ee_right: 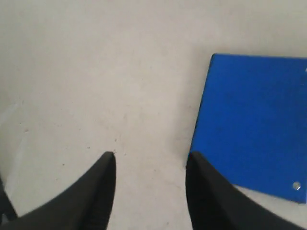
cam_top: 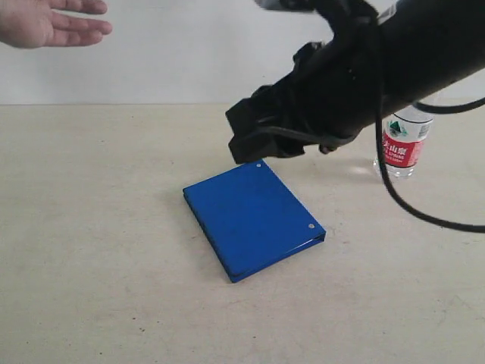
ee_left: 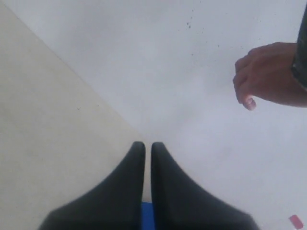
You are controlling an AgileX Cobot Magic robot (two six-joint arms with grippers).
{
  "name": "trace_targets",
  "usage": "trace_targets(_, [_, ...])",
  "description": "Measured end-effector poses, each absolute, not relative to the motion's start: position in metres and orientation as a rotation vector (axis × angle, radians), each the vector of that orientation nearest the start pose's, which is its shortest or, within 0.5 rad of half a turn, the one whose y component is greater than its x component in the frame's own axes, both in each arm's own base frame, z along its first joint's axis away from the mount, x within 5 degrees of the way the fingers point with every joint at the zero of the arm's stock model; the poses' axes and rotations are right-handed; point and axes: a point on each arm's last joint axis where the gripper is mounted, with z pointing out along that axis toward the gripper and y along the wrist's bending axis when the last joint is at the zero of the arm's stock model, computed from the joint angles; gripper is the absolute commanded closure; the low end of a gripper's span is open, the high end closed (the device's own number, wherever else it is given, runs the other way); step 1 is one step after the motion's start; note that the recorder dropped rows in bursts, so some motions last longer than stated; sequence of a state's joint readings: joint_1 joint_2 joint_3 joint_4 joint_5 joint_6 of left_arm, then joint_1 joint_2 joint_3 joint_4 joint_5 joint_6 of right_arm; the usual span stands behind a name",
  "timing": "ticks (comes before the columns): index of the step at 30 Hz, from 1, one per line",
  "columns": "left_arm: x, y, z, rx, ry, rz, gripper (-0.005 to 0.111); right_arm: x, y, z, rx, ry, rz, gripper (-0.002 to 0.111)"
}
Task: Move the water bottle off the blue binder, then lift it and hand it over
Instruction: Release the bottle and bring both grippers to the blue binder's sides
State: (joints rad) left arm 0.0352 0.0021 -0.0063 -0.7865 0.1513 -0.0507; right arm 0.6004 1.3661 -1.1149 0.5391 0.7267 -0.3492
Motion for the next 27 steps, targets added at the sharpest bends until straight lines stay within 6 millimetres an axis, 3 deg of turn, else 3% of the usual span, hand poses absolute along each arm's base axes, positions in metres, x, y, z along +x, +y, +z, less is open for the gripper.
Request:
trace_targets(3, [0.051, -0.012, 0.233, -0.45, 1.508, -0.644, 0.102, 0.22, 0.185, 0.335, -0.869, 2.217, 0.68, 0.067])
trace_targets(5, [0.041, -0.017, 0.263, -0.303, 1.47, -0.601, 0.102, 0.221, 0.186, 0.334, -0.867, 2.213, 0.68, 0.067])
trace_targets(7, [0.037, -0.022, 0.289, -0.194, 1.456, -0.576, 0.102, 0.226, 0.19, 0.326, -0.849, 2.252, 0.699, 0.067])
trace_targets(10, [0.055, -0.03, 0.302, -0.09, 1.589, -0.601, 0.102, 0.237, 0.199, 0.299, -0.869, 2.368, 0.708, 0.067])
trace_targets(14, [0.105, -0.043, 0.283, 0.038, 1.899, -0.699, 0.102, 0.246, 0.208, 0.265, -0.901, 2.515, 0.711, 0.067])
trace_targets(20, [0.17, -0.051, 0.236, 0.032, 2.123, -0.849, 0.102, 0.256, 0.2, 0.262, -0.94, 2.495, 0.661, 0.067])
trace_targets(27, [0.209, -0.091, 0.187, 0.247, 2.298, -0.891, 0.102, 0.308, 0.133, 0.24, -0.578, 2.609, 0.689, 0.067])
